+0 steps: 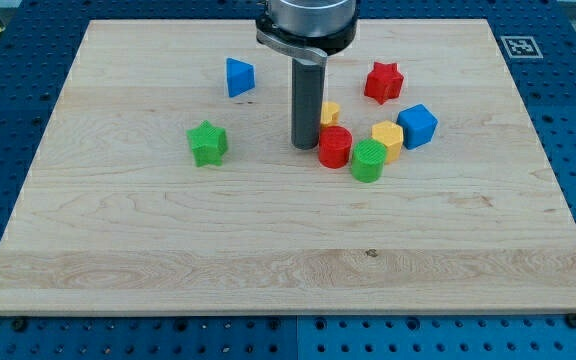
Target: Push the yellow heart slightly down
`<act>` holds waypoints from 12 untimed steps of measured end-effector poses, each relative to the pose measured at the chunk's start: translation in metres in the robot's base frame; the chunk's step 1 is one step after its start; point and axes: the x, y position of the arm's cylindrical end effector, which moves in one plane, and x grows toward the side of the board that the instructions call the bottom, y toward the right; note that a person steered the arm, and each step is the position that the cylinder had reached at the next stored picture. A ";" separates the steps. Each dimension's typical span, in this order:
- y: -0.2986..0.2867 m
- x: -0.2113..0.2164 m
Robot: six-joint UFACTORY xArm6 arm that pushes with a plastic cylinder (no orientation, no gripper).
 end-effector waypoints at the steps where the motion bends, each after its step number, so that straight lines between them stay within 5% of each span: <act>1: -0.021 0.000; 6: -0.052 -0.083; 12: 0.034 -0.083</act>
